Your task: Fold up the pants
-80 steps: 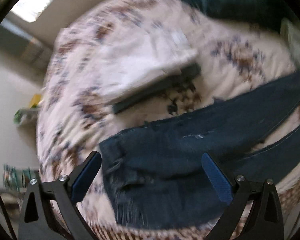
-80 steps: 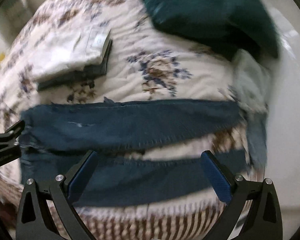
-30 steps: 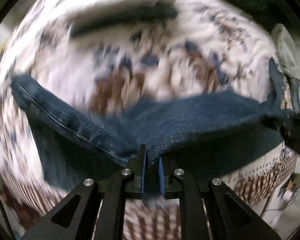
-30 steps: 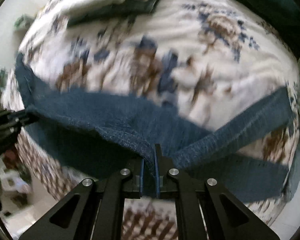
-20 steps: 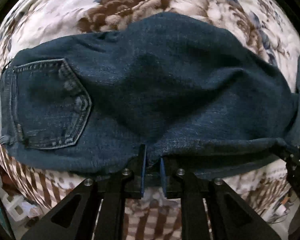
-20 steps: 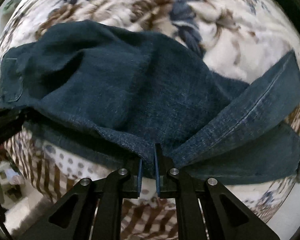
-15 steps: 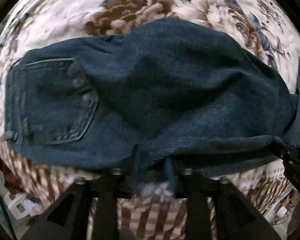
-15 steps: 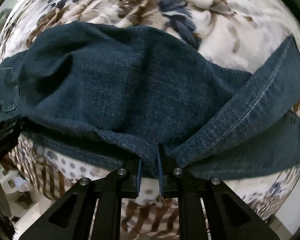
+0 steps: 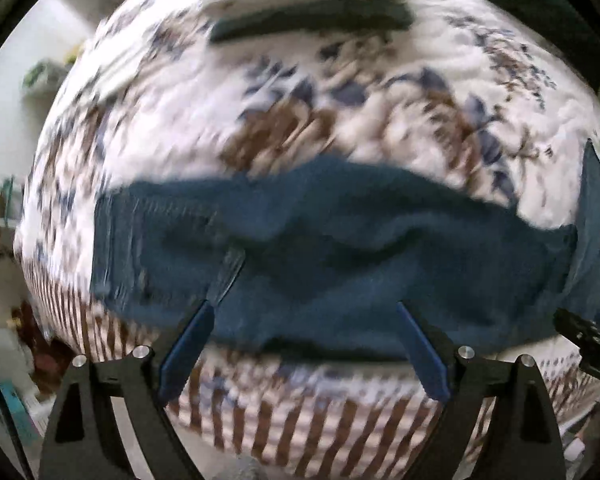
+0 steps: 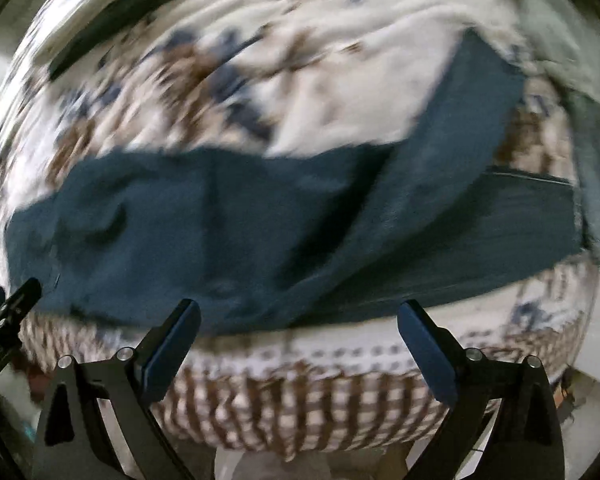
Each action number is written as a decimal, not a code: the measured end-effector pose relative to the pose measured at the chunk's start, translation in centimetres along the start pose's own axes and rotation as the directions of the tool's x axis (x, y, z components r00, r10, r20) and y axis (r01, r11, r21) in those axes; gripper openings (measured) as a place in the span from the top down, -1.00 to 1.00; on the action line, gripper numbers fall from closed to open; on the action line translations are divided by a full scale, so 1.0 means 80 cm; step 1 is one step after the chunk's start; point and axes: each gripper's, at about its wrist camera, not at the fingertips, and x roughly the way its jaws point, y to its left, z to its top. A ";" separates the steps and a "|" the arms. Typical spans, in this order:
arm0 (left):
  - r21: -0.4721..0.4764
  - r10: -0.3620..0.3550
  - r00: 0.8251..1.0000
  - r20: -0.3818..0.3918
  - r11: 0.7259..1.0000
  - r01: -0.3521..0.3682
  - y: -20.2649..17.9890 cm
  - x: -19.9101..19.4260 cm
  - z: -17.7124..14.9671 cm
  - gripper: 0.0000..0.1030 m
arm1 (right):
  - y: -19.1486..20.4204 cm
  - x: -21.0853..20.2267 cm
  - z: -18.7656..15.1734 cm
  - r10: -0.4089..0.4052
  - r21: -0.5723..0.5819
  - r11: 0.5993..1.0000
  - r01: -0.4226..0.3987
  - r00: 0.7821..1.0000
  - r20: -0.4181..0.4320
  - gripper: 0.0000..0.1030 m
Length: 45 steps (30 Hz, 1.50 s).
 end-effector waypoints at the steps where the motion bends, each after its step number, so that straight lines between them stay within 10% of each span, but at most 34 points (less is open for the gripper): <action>1: 0.015 -0.003 1.000 0.006 1.000 0.003 -0.014 0.002 0.010 -0.77 | -0.011 -0.002 0.006 -0.014 0.020 1.000 0.014 1.000 0.014 -0.95; 16: 0.122 0.004 1.000 0.030 0.992 -0.007 -0.162 0.050 0.090 -0.77 | -0.149 0.081 0.189 -0.149 0.278 0.951 0.132 0.988 0.038 -0.91; 17: 0.126 0.000 1.000 0.025 0.992 -0.004 -0.169 0.051 0.091 -0.77 | -0.150 0.091 0.202 -0.167 0.256 0.954 0.157 0.986 0.020 -0.79; 19: 0.137 -0.005 1.000 0.023 0.991 0.002 -0.179 0.051 0.089 -0.77 | -0.158 0.096 0.207 -0.173 0.256 0.953 0.164 0.985 0.013 0.45; 20: 0.150 -0.010 1.000 0.024 0.989 0.006 -0.184 0.048 0.086 -0.77 | -0.172 0.089 0.200 -0.154 0.299 0.944 0.138 0.988 0.032 0.57; 24: 0.182 -0.046 0.998 0.031 0.982 0.040 -0.194 0.032 0.070 -0.77 | -0.253 0.042 0.116 -0.023 0.572 0.817 -0.078 0.986 0.167 0.82; 29: 0.208 -0.075 0.997 0.019 0.976 0.069 -0.208 0.029 0.048 -0.77 | -0.340 0.074 -0.014 0.082 0.803 0.556 -0.215 0.975 0.205 0.79; 33: 0.210 -0.091 0.996 -0.021 0.973 0.094 -0.217 0.039 0.038 -0.77 | -0.372 0.127 -0.062 0.241 0.858 0.331 -0.393 0.914 0.326 0.79; 39: 0.221 -0.093 0.996 -0.017 0.971 0.094 -0.227 0.037 0.029 -0.77 | -0.393 0.118 -0.044 0.187 0.807 0.290 -0.514 0.858 0.479 0.64; 45: 0.225 -0.090 0.996 -0.016 0.970 0.091 -0.240 0.038 0.026 -0.77 | -0.432 0.113 -0.014 0.134 0.857 0.329 -0.397 0.918 0.374 0.60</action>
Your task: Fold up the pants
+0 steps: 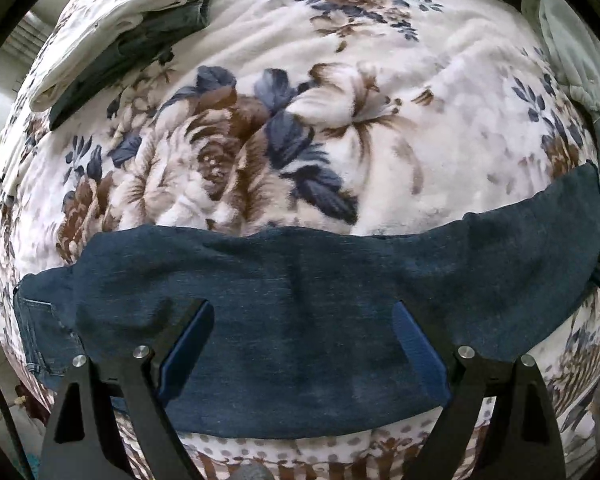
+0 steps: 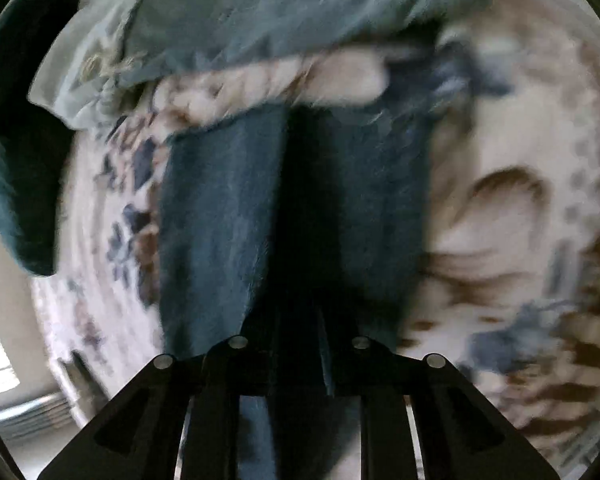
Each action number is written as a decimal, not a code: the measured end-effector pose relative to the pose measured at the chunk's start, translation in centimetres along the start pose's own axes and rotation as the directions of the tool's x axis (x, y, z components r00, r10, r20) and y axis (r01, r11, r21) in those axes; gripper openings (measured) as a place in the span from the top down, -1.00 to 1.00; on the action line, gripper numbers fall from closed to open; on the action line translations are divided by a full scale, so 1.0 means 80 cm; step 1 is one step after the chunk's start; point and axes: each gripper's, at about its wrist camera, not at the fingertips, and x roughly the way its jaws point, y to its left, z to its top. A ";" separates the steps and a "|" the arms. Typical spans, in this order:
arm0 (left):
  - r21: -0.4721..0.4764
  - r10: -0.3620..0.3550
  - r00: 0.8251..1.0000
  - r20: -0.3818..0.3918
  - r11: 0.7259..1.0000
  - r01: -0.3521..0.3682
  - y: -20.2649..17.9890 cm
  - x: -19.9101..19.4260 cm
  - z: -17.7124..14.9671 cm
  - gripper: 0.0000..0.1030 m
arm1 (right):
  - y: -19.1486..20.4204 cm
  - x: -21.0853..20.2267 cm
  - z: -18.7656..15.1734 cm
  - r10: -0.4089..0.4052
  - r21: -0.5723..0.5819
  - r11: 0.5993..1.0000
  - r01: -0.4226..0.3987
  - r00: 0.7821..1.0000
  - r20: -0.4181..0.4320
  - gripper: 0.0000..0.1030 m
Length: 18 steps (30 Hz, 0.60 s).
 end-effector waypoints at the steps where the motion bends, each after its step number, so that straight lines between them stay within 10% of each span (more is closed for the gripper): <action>1: 0.001 0.001 1.000 0.002 1.000 -0.001 -0.003 0.001 0.000 -0.77 | -0.002 -0.010 0.001 0.022 0.004 1.000 -0.022 1.000 0.016 0.43; 5: 0.011 0.005 1.000 0.002 1.000 -0.005 -0.017 0.005 0.001 -0.77 | -0.016 -0.031 0.004 0.150 0.023 0.988 -0.151 0.988 0.041 -0.46; 10: 0.027 0.011 1.000 0.000 1.000 -0.011 -0.029 0.007 0.002 -0.77 | 0.000 0.023 0.017 0.192 -0.005 0.981 -0.193 0.977 -0.089 -0.47; 18: 0.003 0.014 0.999 -0.039 1.000 -0.013 -0.035 0.019 -0.003 -0.77 | -0.042 -0.009 0.010 0.297 0.154 0.941 -0.300 0.954 0.047 -0.47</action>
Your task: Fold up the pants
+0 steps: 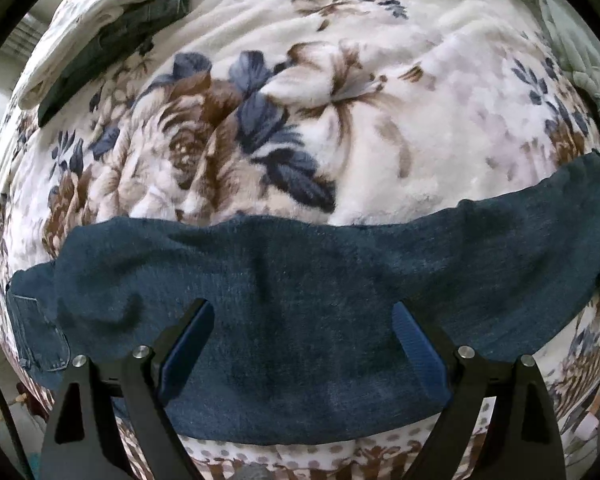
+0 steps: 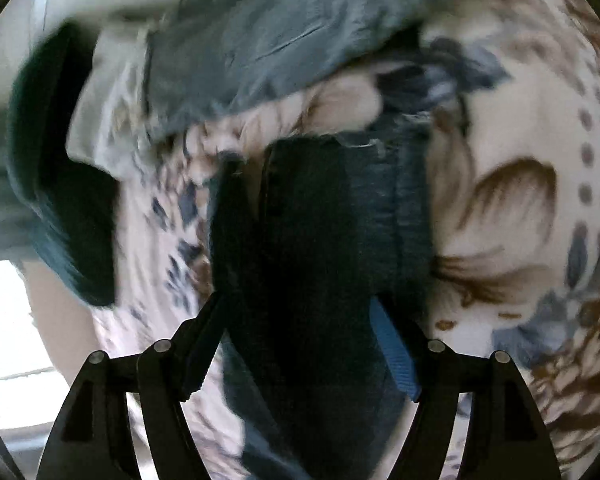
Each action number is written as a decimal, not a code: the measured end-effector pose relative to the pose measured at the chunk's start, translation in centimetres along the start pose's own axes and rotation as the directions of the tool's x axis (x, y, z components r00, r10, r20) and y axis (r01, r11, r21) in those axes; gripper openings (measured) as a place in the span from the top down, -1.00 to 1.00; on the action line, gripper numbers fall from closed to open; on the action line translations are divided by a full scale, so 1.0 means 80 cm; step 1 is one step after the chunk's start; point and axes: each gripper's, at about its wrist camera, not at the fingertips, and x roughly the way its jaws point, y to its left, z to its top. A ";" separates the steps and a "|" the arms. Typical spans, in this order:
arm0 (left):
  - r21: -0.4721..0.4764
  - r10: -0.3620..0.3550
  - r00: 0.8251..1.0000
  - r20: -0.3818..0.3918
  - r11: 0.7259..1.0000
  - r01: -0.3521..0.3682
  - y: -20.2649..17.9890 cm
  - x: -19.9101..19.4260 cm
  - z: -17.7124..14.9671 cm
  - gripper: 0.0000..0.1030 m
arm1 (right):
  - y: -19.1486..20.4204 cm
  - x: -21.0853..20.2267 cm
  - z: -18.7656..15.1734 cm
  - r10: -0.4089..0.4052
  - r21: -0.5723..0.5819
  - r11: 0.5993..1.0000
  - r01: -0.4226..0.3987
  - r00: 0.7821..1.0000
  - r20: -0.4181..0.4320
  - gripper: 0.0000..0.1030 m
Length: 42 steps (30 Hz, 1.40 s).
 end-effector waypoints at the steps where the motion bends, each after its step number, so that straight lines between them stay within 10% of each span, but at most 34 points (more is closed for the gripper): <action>1: -0.003 0.001 1.000 -0.001 1.000 -0.001 0.000 0.001 -0.002 -0.77 | -0.005 0.003 0.001 0.005 0.006 1.000 -0.005 1.000 -0.015 -0.47; 8: 0.006 0.014 1.000 0.004 1.000 -0.014 0.000 -0.002 -0.004 -0.77 | 0.021 0.044 -0.009 -0.033 -0.158 0.987 0.024 0.998 -0.058 -0.37; 10: 0.005 0.017 1.000 -0.002 1.000 -0.017 0.001 0.001 -0.005 -0.77 | 0.034 0.058 -0.015 -0.120 -0.238 0.966 0.104 0.992 -0.051 0.90; 17: -0.001 0.020 1.000 0.018 1.000 -0.020 0.015 0.001 -0.006 -0.77 | 0.025 -0.010 -0.028 -0.158 -0.264 0.948 0.176 0.984 0.087 0.91; 23: -0.007 0.031 0.999 0.005 0.999 -0.031 0.019 0.007 -0.009 -0.77 | -0.012 0.015 -0.012 -0.220 -0.245 0.945 0.219 0.975 0.020 0.90; 26: -0.026 0.018 1.000 0.019 1.000 -0.017 0.030 0.004 -0.008 -0.77 | -0.005 0.014 -0.010 -0.233 -0.264 0.939 0.220 0.972 -0.022 0.72; 28: -0.040 0.011 0.999 0.041 0.999 -0.010 0.046 -0.002 -0.013 -0.77 | 0.011 0.005 -0.022 -0.305 -0.333 0.898 0.288 0.952 -0.001 -0.32; 29: -0.050 0.009 0.998 0.057 0.999 -0.006 0.054 -0.007 -0.016 -0.77 | 0.026 -0.006 -0.038 -0.348 -0.396 0.855 0.335 0.937 0.042 -0.51; 35: -0.127 -0.008 0.990 0.144 0.992 0.026 0.161 -0.049 -0.043 -0.77 | 0.088 -0.008 -0.196 -0.449 -0.693 0.637 0.338 0.893 0.023 -0.56; 42: -0.355 0.108 0.992 0.063 0.931 -0.079 0.389 -0.043 -0.109 -0.77 | 0.109 0.067 -0.424 -0.504 -0.796 0.588 0.146 0.835 -0.220 -0.56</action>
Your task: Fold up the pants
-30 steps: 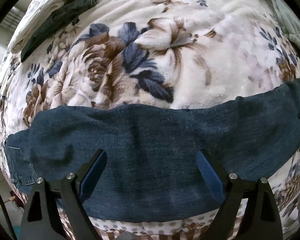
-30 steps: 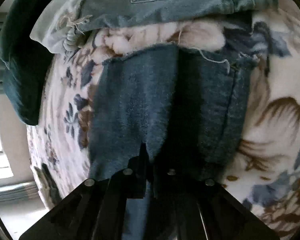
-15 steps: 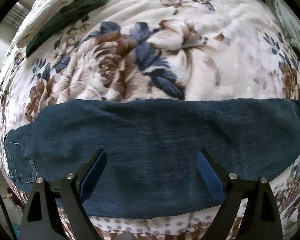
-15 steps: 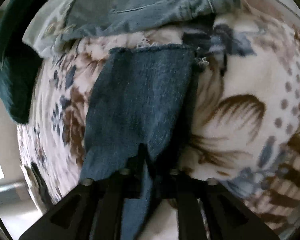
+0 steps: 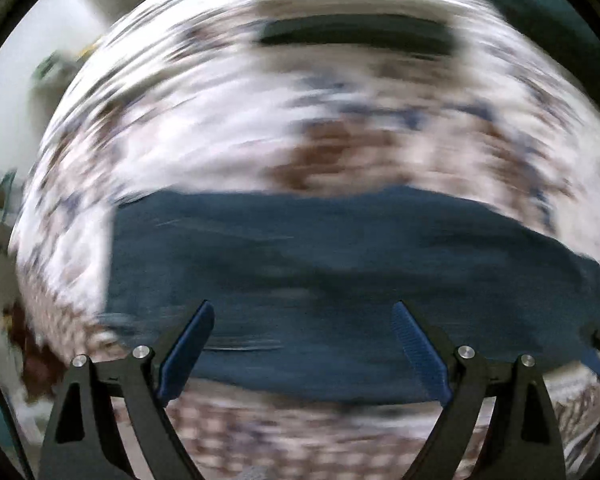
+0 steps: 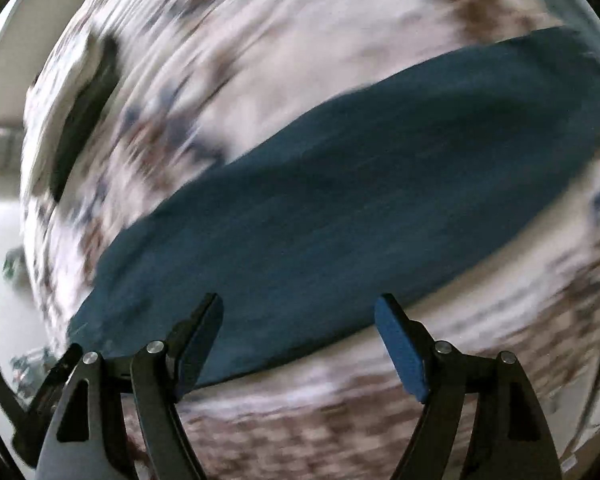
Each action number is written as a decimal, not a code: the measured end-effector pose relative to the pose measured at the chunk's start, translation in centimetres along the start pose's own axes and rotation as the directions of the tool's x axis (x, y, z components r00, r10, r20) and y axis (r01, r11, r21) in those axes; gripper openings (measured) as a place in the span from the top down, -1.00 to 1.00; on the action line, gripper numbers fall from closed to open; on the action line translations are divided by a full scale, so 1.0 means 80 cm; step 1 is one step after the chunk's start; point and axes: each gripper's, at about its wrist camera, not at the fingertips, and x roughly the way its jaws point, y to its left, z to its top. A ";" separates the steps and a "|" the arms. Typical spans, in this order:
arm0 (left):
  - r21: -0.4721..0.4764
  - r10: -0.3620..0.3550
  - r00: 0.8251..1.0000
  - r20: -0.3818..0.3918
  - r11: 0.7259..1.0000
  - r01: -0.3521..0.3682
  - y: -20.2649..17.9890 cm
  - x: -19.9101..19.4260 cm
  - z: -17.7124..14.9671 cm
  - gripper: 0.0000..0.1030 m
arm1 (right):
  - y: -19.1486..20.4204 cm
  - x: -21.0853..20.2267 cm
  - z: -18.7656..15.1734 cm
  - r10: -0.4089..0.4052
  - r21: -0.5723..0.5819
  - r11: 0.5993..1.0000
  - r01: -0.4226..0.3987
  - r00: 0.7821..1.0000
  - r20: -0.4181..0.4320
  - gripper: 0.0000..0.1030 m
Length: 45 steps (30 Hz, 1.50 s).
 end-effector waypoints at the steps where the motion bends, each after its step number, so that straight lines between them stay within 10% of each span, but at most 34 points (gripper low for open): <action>1: -0.036 0.013 1.000 -0.011 0.999 -0.013 0.033 0.007 0.004 -0.77 | 0.028 0.013 -0.010 0.015 -0.005 1.000 -0.015 1.000 -0.022 -0.56; 4: -0.161 0.016 0.998 -0.069 0.987 -0.026 0.143 0.039 0.015 -0.77 | 0.081 0.038 -0.033 0.041 -0.009 0.999 -0.042 0.998 -0.050 -0.56; 11: -0.335 -0.243 0.950 -0.196 0.927 0.168 0.258 0.141 0.030 -0.77 | 0.145 0.096 -0.070 0.028 0.027 0.999 -0.025 0.990 -0.135 -0.56; 14: -0.363 -0.394 0.899 -0.194 0.880 0.307 0.253 0.166 0.027 -0.12 | 0.168 0.118 -0.075 -0.010 -0.005 1.000 0.010 0.989 -0.150 -0.56; 16: -0.302 -0.364 0.913 -0.184 0.905 0.300 0.245 0.161 0.025 0.41 | 0.182 0.127 -0.077 -0.031 -0.032 0.999 0.026 0.988 -0.154 -0.56; 19: -0.210 -0.252 0.956 -0.153 0.953 0.218 0.244 0.146 0.018 0.50 | 0.195 0.125 -0.080 -0.070 -0.067 0.996 0.061 0.988 -0.137 -0.56; 27: -0.160 -0.224 0.964 -0.146 0.967 0.200 0.245 0.146 0.010 0.52 | 0.106 0.105 -0.105 -0.031 0.234 0.969 0.073 0.983 -0.179 -0.55; 29: -0.152 -0.215 0.966 -0.142 0.969 0.194 0.238 0.140 0.005 0.52 | 0.081 0.122 -0.114 0.085 0.339 0.941 -0.013 0.976 -0.199 -0.32; 31: -0.141 -0.201 0.970 -0.140 0.973 0.181 0.236 0.138 -0.003 0.52 | 0.073 0.134 -0.119 0.150 0.374 0.925 -0.068 0.969 -0.194 0.90; 33: -0.132 -0.186 0.973 -0.138 0.977 0.168 0.237 0.133 -0.001 0.52 | 0.075 0.126 -0.125 0.150 0.368 0.926 -0.085 0.977 -0.151 0.92; 42: -0.106 -0.145 0.972 -0.183 0.986 0.128 0.236 0.122 -0.010 0.31 | 0.070 0.144 -0.118 0.076 0.247 0.969 0.002 0.949 -0.305 0.72; 45: -0.092 -0.079 0.988 -0.134 0.993 0.067 0.238 0.074 -0.009 0.19 | 0.094 0.112 -0.111 0.036 0.122 0.993 0.007 0.937 -0.347 -0.33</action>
